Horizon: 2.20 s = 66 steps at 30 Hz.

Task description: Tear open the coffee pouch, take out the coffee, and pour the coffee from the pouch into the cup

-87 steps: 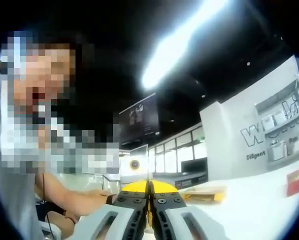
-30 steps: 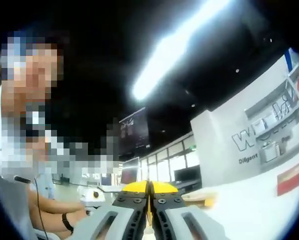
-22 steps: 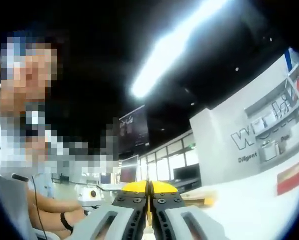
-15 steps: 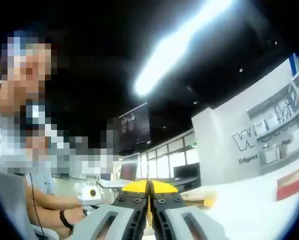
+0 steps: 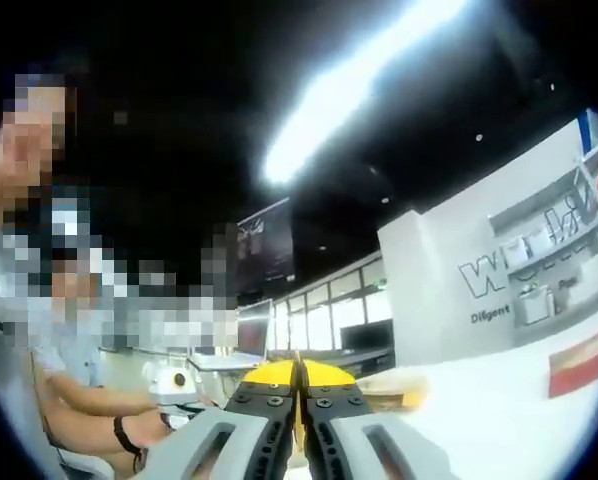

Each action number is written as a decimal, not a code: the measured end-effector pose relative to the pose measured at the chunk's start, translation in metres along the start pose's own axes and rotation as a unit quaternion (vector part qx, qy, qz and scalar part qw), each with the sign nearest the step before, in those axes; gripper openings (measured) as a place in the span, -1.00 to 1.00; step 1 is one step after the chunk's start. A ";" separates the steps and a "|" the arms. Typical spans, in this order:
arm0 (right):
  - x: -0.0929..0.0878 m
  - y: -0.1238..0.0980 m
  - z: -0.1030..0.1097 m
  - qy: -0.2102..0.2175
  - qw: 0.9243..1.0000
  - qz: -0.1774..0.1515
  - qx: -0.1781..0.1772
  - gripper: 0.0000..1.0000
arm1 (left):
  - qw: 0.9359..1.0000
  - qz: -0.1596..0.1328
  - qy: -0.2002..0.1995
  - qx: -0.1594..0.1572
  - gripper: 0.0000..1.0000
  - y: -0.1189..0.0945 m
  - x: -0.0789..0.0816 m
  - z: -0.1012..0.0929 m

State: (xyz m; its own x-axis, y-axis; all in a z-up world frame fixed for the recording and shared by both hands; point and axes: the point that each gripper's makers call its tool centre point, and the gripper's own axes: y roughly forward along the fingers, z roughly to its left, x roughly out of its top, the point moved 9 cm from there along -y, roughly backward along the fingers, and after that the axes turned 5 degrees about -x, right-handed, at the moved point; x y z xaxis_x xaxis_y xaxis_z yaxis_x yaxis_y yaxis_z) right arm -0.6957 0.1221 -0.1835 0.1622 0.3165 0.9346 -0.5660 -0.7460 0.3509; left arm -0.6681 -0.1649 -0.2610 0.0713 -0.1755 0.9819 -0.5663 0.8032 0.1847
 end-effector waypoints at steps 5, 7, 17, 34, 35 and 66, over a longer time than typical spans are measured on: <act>0.006 0.002 -0.002 0.000 1.000 0.006 -0.002 -0.96 | 1.000 0.002 0.005 0.000 -0.52 0.001 -0.001 0.003; 0.009 0.003 0.000 -0.002 1.000 -0.001 0.004 -0.96 | 1.000 0.006 0.011 0.002 -0.53 0.001 -0.001 0.002; 0.002 0.014 0.010 0.003 0.999 0.023 0.025 -0.96 | 0.999 0.024 0.027 0.005 -0.54 0.004 -0.004 0.001; 0.011 0.066 0.008 0.036 0.996 0.045 0.075 -0.96 | 0.999 0.028 0.033 0.030 -0.53 -0.003 -0.002 0.002; 0.010 0.070 0.010 0.036 0.995 0.046 0.076 -0.96 | 0.999 0.028 0.033 0.031 -0.54 -0.003 -0.002 0.002; -0.015 0.184 0.070 0.066 0.988 0.078 0.112 -0.96 | 0.991 0.100 0.050 0.079 -0.51 -0.052 0.002 0.009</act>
State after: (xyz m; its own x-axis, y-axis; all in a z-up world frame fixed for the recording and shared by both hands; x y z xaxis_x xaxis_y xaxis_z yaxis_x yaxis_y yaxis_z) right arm -0.7463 -0.0609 -0.1290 -0.0274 0.2498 0.9679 -0.3798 -0.8983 0.2211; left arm -0.6458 -0.2120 -0.2696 0.0224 0.0415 0.9989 -0.6982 0.7158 -0.0141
